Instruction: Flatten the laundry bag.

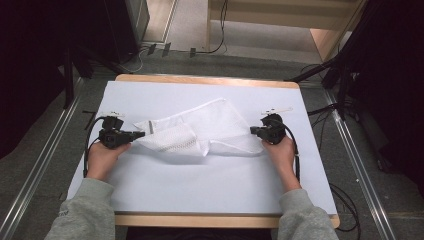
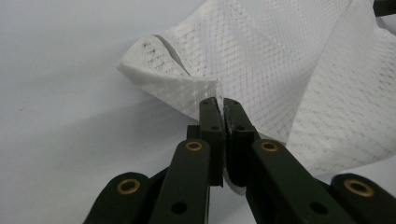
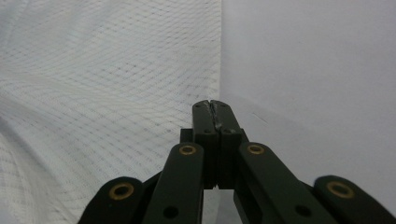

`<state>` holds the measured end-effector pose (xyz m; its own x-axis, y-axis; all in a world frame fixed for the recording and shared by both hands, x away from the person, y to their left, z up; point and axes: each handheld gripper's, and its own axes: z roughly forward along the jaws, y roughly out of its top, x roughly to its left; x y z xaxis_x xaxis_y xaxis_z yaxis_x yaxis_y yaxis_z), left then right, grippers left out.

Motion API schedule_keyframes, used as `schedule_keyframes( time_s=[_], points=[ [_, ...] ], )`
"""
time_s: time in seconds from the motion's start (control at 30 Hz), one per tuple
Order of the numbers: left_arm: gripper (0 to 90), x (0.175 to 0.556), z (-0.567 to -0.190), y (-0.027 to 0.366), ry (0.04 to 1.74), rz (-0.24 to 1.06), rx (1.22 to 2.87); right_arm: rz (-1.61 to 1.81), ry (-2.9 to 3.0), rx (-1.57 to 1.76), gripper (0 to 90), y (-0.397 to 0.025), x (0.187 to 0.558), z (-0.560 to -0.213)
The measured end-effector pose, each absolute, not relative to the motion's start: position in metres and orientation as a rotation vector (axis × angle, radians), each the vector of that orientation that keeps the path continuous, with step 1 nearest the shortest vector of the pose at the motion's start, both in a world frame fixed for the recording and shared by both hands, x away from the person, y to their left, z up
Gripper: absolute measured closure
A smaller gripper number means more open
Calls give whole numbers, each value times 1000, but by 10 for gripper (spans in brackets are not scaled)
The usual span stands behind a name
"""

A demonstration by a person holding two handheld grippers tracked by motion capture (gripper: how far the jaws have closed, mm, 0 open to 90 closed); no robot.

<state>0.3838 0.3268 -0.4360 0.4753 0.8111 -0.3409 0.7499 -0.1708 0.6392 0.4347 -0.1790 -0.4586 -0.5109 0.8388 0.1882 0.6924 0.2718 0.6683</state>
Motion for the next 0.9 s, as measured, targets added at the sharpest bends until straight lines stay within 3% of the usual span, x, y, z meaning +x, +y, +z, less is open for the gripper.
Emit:
schedule_keyframes(
  time_s=[0.27, 0.53, 0.9],
  points=[
    [870, 383, -439, 328, 1301, 77, 1962, 1066, 2332, 1433, 884, -177, 435, -460],
    [708, 373, -426, 336, 1302, 104, 1955, 1140, 2316, 1397, 768, -178, 429, -450],
    [637, 360, -399, 328, 1223, 124, 1970, 1214, 2359, 1318, 839, -163, 407, -434]
  ],
)
